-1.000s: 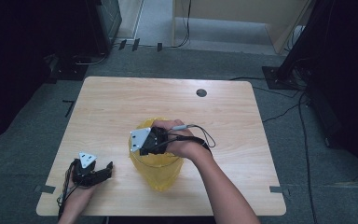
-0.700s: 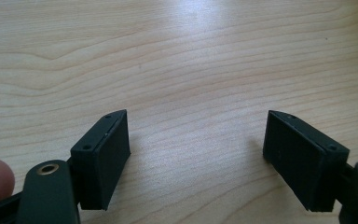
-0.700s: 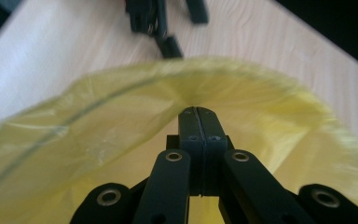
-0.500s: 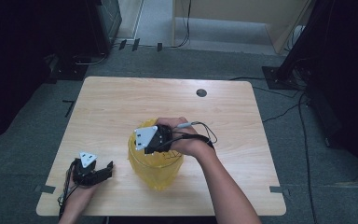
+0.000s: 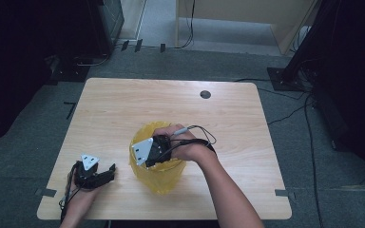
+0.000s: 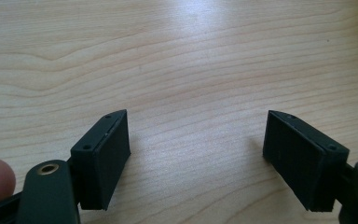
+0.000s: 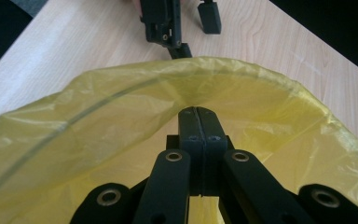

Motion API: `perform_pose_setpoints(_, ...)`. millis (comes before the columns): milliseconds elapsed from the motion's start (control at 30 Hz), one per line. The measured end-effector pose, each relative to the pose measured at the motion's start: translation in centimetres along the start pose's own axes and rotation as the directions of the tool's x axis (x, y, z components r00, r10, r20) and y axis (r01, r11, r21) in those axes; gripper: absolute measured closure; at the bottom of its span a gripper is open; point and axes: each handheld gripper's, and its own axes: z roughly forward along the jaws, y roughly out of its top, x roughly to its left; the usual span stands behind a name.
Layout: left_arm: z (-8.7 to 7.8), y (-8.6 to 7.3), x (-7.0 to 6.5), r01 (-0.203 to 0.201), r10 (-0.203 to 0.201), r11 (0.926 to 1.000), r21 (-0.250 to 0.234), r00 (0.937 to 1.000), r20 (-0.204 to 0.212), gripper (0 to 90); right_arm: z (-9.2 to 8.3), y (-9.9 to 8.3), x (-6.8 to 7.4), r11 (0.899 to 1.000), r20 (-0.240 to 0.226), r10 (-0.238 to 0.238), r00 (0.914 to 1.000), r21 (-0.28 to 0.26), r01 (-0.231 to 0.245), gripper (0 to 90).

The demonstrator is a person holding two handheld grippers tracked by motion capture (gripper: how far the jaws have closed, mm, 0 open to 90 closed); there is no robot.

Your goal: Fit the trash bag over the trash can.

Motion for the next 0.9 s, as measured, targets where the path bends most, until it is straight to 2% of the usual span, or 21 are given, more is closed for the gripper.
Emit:
perform_pose_setpoints(67,0.0,0.0,0.0,0.000,0.000,1.0000,0.001,1.0000,-0.001,22.4,-0.2,-0.1,0.0,1.000,0.006,0.009,0.9999,0.000,-0.009,90.0)
perform_pose_setpoints(133,0.0,0.0,0.0,0.000,0.000,1.0000,0.000,1.0000,-0.001,22.4,-0.6,-0.2,-0.2,1.000,0.034,0.025,0.9991,-0.004,-0.025,90.0)
perform_pose_setpoints(167,0.0,0.0,0.0,0.000,0.000,1.0000,0.001,1.0000,-0.001,22.4,-0.8,-0.3,-0.4,0.999,0.053,0.044,0.9976,-0.013,-0.043,90.0)
perform_pose_setpoints(233,0.0,0.0,0.0,-0.001,0.001,1.0000,0.001,1.0000,-0.001,22.4,-1.2,-0.4,-0.9,0.996,0.116,0.093,0.9889,-0.018,-0.091,90.0)
perform_pose_setpoints(267,0.0,0.0,0.0,0.000,0.000,1.0000,0.001,1.0000,-0.002,22.4,-1.2,-0.5,-1.1,0.995,0.137,0.099,0.9856,-0.010,-0.098,90.0)
perform_pose_setpoints(300,0.0,0.0,0.0,0.000,0.000,1.0000,0.001,1.0000,-0.002,22.4,-1.2,-0.5,-1.1,0.995,0.137,0.099,0.9856,-0.010,-0.098,90.0)
perform_pose_setpoints(333,0.0,0.0,0.0,-0.001,0.001,1.0000,0.001,1.0000,-0.002,22.4,-1.1,-0.4,-1.2,0.994,0.174,0.104,0.9793,0.009,-0.107,90.0)
perform_pose_setpoints(367,0.0,0.0,0.0,0.000,0.000,1.0000,0.000,1.0000,-0.002,22.4,-0.7,-0.3,-1.3,0.994,0.192,0.097,0.9766,0.035,-0.106,90.0)
perform_pose_setpoints(467,0.0,0.0,0.0,0.000,0.000,1.0000,0.001,1.0000,-0.001,22.4,-0.3,-0.2,-1.2,0.993,0.193,0.089,0.9772,0.054,-0.101,90.0)
perform_pose_setpoints(500,0.0,0.0,0.0,0.001,-0.001,1.0000,0.001,1.0000,-0.001,22.4,-0.1,-0.1,-1.0,0.993,0.185,0.079,0.9795,0.066,-0.093,90.0)
perform_pose_setpoints(533,0.0,0.0,0.0,0.000,0.000,1.0000,0.001,1.0000,-0.002,22.4,0.0,0.0,-0.8,0.996,0.166,0.051,0.9848,0.065,-0.063,90.0)
perform_pose_setpoints(600,0.0,0.0,0.0,0.001,-0.001,1.0000,0.001,1.0000,-0.001,22.4,0.1,0.0,-0.3,0.998,0.098,0.013,0.9951,0.053,-0.018,90.0)
perform_pose_setpoints(633,0.0,0.0,0.0,0.001,-0.001,1.0000,0.001,1.0000,-0.001,22.4,0.2,0.1,0.1,0.999,0.054,-0.009,0.9985,0.052,0.006,90.0)
perform_pose_setpoints(667,0.0,0.0,0.0,0.001,-0.001,1.0000,0.001,1.0000,-0.002,22.4,0.3,0.1,0.3,0.999,0.033,-0.016,0.9993,0.053,0.014,90.0)
perform_pose_setpoints(733,0.0,0.0,0.0,0.001,-0.001,1.0000,0.001,1.0000,-0.002,22.4,0.6,0.1,0.5,0.998,-0.006,0.005,1.0000,0.057,-0.005,90.0)
perform_pose_setpoints(900,0.1,0.1,0.0,0.002,-0.002,1.0000,0.002,1.0000,-0.003,22.5,0.9,0.0,0.4,0.999,-0.029,0.017,0.9995,0.052,-0.015,90.0)
